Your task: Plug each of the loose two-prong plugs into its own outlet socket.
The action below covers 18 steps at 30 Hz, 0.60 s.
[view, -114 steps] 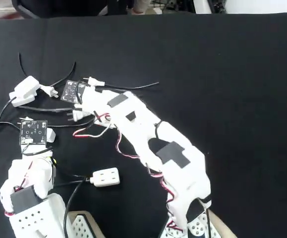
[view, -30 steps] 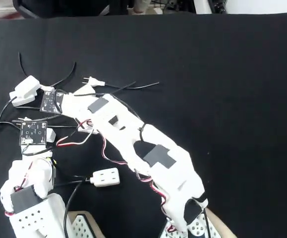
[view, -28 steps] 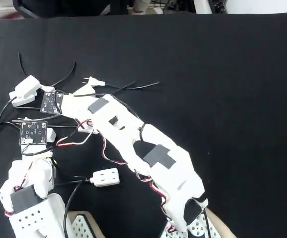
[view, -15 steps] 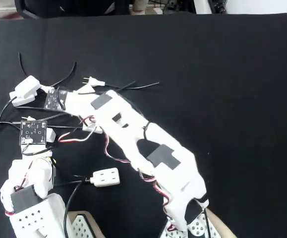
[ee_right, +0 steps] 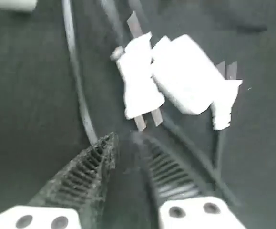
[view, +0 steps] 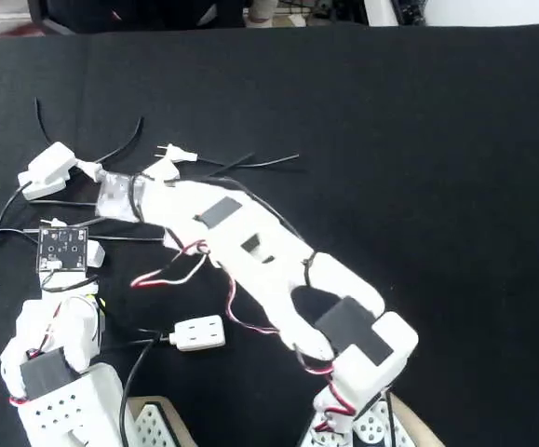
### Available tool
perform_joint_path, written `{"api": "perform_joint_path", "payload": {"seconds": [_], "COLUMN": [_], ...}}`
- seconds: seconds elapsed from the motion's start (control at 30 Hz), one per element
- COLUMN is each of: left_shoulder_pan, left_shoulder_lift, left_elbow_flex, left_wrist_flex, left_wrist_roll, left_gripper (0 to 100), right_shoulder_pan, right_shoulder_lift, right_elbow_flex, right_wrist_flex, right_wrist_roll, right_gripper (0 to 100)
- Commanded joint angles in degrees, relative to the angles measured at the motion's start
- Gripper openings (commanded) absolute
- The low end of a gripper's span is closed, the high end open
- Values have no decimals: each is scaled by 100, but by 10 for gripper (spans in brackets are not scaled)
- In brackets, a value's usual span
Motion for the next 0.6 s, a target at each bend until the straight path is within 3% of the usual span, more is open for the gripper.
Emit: {"api": "perform_joint_path", "payload": {"seconds": [0.0,0.57], "left_shoulder_pan": [-57,-57], "left_shoulder_lift": [-44,-44], "left_elbow_flex": [-31,-31], "left_wrist_flex": [-79,-79], "left_wrist_roll": [18,18], "left_gripper": [141,141], "right_shoulder_pan": [-97,-149], "right_shoulder_lift": [233,2396], "right_elbow_flex": [-514,-3064], "right_wrist_flex": [-167,1160], "right_wrist_roll": [-299,-18], "right_gripper": [163,162]}}
